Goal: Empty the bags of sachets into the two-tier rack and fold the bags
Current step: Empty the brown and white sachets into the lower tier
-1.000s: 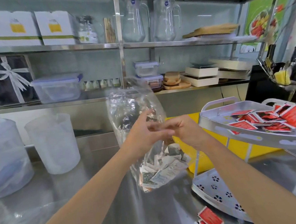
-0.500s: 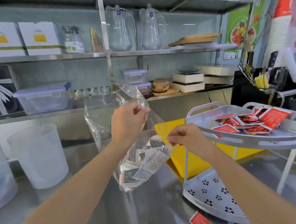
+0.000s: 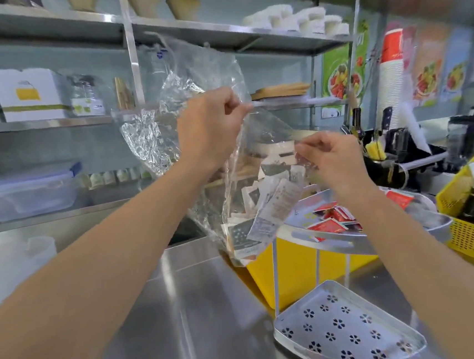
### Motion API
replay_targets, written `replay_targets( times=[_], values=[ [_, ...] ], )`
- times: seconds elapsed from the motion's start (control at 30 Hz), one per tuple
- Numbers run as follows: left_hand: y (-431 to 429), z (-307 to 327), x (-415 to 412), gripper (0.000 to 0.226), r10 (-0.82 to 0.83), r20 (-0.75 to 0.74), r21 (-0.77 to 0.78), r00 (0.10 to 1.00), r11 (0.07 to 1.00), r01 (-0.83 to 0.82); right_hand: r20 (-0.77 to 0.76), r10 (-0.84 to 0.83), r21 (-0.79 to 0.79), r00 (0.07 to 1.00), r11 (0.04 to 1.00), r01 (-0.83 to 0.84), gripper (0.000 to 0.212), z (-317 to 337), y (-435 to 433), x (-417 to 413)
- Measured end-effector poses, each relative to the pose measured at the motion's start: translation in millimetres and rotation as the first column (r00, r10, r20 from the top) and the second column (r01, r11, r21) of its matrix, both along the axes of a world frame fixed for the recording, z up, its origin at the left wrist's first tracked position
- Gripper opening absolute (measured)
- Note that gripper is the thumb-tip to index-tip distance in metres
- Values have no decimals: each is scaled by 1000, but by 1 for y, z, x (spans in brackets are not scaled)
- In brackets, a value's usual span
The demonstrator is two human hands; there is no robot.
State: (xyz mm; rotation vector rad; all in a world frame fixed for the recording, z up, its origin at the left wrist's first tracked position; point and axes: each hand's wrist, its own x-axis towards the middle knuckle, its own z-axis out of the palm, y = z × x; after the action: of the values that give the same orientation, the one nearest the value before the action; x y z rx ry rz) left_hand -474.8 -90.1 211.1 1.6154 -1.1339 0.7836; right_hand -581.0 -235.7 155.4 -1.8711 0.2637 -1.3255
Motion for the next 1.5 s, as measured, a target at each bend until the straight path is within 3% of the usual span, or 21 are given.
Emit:
replay_targets(
  times=[0.1,0.23,0.3,0.37,0.5,0.57,0.63,0.73,0.8,0.83,0.9,0.97,1.0,1.07,1.13,1.17,1.23,1.3,1.33,1.43,1.5],
  values=[
    [-17,12,-15,29,-80,5,-41,997,996,80,55,-48,37,997,998,46,30,13,-14,-20],
    [-37,15,-37,26,-235,-51,-111,971,967,229,185,-104,160,977,984,75,25,14,-24,-46],
    [-46,8,-48,27,-267,-40,-114,963,958,262,217,-162,135,963,982,135,23,5,-23,-56],
    [-56,-1,-58,24,-315,-44,-100,948,946,309,154,-160,75,975,986,150,23,-2,-16,-66],
    [-70,-19,-81,24,-416,-115,-51,902,909,413,-140,24,24,990,999,-20,50,-10,-13,-85],
    [-72,-29,-94,22,-462,-141,23,876,883,469,-230,153,47,961,988,-146,35,-17,-17,-95],
    [-70,-37,-105,20,-483,-158,178,861,844,506,-252,166,4,953,985,-170,12,-28,-20,-101],
    [-58,-51,-111,17,-547,-178,442,818,698,564,-208,122,52,970,992,-114,18,-51,-28,-109],
    [-48,-66,-107,29,-522,59,506,851,751,425,-240,141,99,960,988,-121,10,-68,-33,-117],
    [-44,-74,-105,32,-508,175,405,843,818,409,-267,159,121,950,984,-130,21,-76,-36,-121],
    [-37,-87,-98,24,-462,217,43,860,885,464,-343,195,142,919,978,-155,28,-88,-38,-129],
    [-40,-100,-85,16,-376,113,-201,920,898,391,-426,220,143,877,974,-175,16,-94,-39,-133],
    [-44,-107,-76,15,-332,41,-197,943,922,333,-459,225,156,860,973,-171,10,-96,-39,-133],
    [-56,-123,-55,19,-199,-62,59,978,978,202,-507,229,176,831,971,-160,8,-103,-40,-132],
    [-65,-142,-37,26,-111,-99,354,989,925,139,-565,220,179,796,974,-141,7,-110,-39,-130],
    [-67,-149,-32,29,-117,-132,423,984,892,162,-597,205,177,775,977,-123,10,-114,-38,-128],
    [-71,-160,-27,31,-166,-199,441,966,865,240,-625,205,192,753,976,-106,13,-123,-40,-124],
    [-74,-164,-25,28,-223,-223,455,949,837,303,-627,182,197,757,978,-72,3,-133,-40,-119],
    [-76,-165,-26,25,-234,-223,478,946,820,315,-635,132,170,761,985,-29,13,-139,-42,-116],
    [-79,-166,-29,16,-204,-167,483,965,836,260,-643,5,99,766,992,76,52,-159,-51,-106],
    [-78,-172,-34,15,-127,-45,447,991,885,133,-619,-28,118,785,985,128,46,-170,-55,-102]
  ],
)
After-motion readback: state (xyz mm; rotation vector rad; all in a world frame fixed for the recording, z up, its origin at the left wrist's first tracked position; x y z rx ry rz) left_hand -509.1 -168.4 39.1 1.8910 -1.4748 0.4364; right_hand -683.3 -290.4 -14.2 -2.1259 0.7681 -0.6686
